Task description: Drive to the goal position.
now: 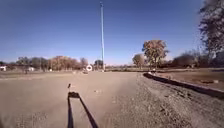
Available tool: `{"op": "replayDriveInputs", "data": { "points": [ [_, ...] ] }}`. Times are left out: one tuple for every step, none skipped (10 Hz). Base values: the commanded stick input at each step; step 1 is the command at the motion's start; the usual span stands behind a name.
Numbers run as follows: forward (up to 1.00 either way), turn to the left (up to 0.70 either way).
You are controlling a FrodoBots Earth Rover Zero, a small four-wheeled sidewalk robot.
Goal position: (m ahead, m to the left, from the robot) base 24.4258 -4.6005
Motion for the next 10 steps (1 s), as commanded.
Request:
{"op": "replayDriveInputs", "data": {
  "points": [
    [0.5, 0.0],
    [0.5, 0.0],
    [0.5, 0.0],
    [0.5, 0.0],
    [0.5, 0.0],
    [0.5, 0.0],
    [0.5, 0.0],
    [0.5, 0.0],
    [0.5, 0.0],
    [0.5, 0.0]
  ]
}}
